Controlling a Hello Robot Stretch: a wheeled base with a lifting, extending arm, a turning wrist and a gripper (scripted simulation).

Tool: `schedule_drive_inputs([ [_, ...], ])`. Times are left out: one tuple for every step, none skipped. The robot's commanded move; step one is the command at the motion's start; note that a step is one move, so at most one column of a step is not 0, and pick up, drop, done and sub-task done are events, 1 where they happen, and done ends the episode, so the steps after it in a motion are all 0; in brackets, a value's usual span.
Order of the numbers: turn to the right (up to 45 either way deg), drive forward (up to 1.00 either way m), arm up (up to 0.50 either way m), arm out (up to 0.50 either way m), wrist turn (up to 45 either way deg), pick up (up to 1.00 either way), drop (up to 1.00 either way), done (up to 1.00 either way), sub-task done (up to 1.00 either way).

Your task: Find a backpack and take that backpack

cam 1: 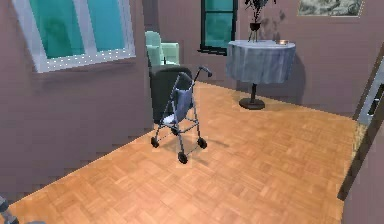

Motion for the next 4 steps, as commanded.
schedule_drive_inputs([
  [15.0, 0.0, 0.0, 0.0, 0.0, 0.0, 0.0, 0.0, 0.0],
  [0.0, 0.15, 0.0, 0.0, 0.0, 0.0, 0.0, 0.0, 0.0],
  [-15.0, 0.0, 0.0, 0.0, 0.0, 0.0, 0.0, 0.0, 0.0],
  [0.0, 0.35, 0.0, 0.0, 0.0, 0.0, 0.0, 0.0, 0.0],
])
